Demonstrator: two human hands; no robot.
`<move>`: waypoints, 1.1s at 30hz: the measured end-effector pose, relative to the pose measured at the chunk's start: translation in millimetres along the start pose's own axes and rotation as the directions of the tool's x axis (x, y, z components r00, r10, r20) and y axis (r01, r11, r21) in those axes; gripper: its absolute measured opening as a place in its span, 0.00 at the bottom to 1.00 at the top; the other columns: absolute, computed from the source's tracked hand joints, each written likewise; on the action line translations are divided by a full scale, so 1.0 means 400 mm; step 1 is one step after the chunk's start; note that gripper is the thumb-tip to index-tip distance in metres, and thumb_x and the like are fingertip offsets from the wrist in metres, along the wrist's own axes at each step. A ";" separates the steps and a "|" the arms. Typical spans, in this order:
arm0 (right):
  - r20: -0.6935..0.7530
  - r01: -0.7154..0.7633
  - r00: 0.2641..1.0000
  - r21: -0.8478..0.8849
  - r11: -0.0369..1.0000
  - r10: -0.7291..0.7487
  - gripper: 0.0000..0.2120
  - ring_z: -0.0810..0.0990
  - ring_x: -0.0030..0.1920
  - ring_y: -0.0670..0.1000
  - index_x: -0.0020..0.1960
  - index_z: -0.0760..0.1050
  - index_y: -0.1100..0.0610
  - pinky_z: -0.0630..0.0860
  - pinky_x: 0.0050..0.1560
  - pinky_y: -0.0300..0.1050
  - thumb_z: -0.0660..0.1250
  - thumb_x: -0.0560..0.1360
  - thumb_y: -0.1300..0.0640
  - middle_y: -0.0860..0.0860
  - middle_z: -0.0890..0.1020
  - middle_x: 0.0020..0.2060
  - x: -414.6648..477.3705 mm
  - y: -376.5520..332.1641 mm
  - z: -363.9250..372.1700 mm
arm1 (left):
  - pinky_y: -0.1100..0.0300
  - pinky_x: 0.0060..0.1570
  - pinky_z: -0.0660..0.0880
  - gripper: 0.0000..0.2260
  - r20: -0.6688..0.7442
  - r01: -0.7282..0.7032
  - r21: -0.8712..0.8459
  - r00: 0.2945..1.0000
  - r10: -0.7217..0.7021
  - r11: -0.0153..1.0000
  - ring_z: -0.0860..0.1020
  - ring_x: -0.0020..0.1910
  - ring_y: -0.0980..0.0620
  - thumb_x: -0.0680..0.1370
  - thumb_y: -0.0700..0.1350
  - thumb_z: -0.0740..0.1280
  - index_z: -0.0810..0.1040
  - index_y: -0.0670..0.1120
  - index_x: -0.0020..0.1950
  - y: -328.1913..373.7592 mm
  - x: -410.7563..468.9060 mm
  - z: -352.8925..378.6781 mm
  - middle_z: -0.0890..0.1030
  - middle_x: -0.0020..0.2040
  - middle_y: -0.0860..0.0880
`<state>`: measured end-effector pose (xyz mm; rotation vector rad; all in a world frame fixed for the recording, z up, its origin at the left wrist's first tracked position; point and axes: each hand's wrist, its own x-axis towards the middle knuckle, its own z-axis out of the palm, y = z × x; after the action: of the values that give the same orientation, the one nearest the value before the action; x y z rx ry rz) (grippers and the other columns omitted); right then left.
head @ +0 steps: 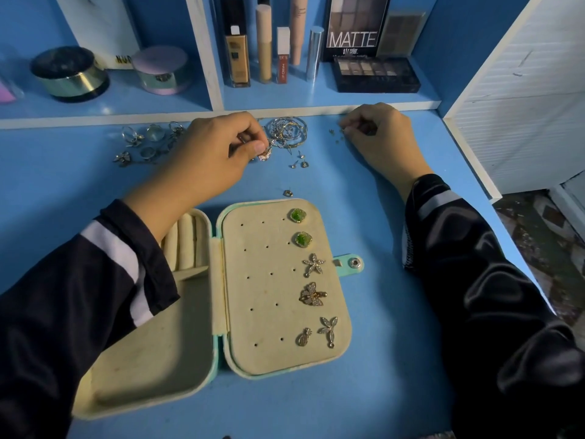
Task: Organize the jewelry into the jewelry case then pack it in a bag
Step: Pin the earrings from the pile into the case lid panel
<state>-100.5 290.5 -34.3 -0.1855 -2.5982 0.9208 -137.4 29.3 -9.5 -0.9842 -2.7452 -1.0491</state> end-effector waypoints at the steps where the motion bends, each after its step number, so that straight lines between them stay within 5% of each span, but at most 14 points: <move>1: -0.001 0.001 1.000 -0.002 1.000 -0.001 0.08 0.71 0.37 0.37 0.50 0.82 0.58 0.66 0.43 0.23 0.67 0.74 0.64 0.50 0.76 0.43 0.000 0.001 0.000 | 0.74 0.42 0.69 0.03 0.001 0.000 -0.006 1.000 0.000 1.000 0.76 0.39 0.66 0.79 0.41 0.68 0.80 0.48 0.50 0.000 0.000 0.000 0.81 0.43 0.53; 8: 0.009 0.014 1.000 -0.028 1.000 -0.013 0.07 0.72 0.40 0.46 0.49 0.81 0.59 0.66 0.42 0.24 0.66 0.74 0.64 0.51 0.76 0.43 0.000 -0.001 0.003 | 0.58 0.48 0.76 0.06 0.039 0.023 -0.064 0.999 -0.021 0.998 0.80 0.42 0.54 0.79 0.42 0.68 0.82 0.51 0.53 0.001 -0.003 0.000 0.82 0.43 0.53; 11: 0.019 0.012 1.000 -0.034 0.999 -0.012 0.07 0.73 0.42 0.48 0.49 0.81 0.59 0.65 0.42 0.24 0.65 0.74 0.64 0.51 0.76 0.44 -0.001 -0.001 0.002 | 0.57 0.51 0.76 0.09 0.078 0.038 -0.104 0.997 -0.029 0.994 0.81 0.44 0.57 0.80 0.41 0.66 0.81 0.53 0.54 0.001 -0.004 -0.003 0.81 0.43 0.56; 18: 0.026 0.002 1.000 -0.019 1.000 -0.001 0.09 0.71 0.38 0.41 0.48 0.82 0.56 0.66 0.43 0.24 0.65 0.74 0.65 0.50 0.76 0.43 -0.002 0.000 -0.001 | 0.45 0.56 0.78 0.13 0.121 0.077 -0.194 0.991 -0.054 0.978 0.83 0.47 0.51 0.80 0.39 0.66 0.80 0.59 0.46 0.000 -0.007 -0.008 0.84 0.46 0.51; 23: 0.032 0.001 0.999 -0.014 1.000 0.000 0.09 0.71 0.37 0.39 0.47 0.82 0.55 0.67 0.43 0.24 0.65 0.73 0.65 0.48 0.76 0.41 -0.003 -0.002 -0.002 | 0.47 0.58 0.78 0.12 0.140 0.101 -0.282 0.988 -0.064 0.954 0.83 0.49 0.50 0.79 0.37 0.67 0.81 0.55 0.49 0.012 -0.008 -0.013 0.84 0.46 0.55; 33: 0.041 0.005 0.999 -0.021 1.000 -0.004 0.05 0.72 0.38 0.44 0.46 0.80 0.56 0.66 0.41 0.24 0.67 0.73 0.63 0.50 0.75 0.42 -0.004 -0.005 0.000 | 0.53 0.52 0.78 0.07 0.095 0.071 -0.334 0.995 -0.041 0.940 0.82 0.47 0.44 0.76 0.41 0.72 0.83 0.53 0.49 0.012 -0.005 -0.009 0.85 0.46 0.46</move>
<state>-98.9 288.6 -33.4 -0.1682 -2.6457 0.9056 -133.6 28.5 -4.4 -1.0133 -2.7299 -1.5626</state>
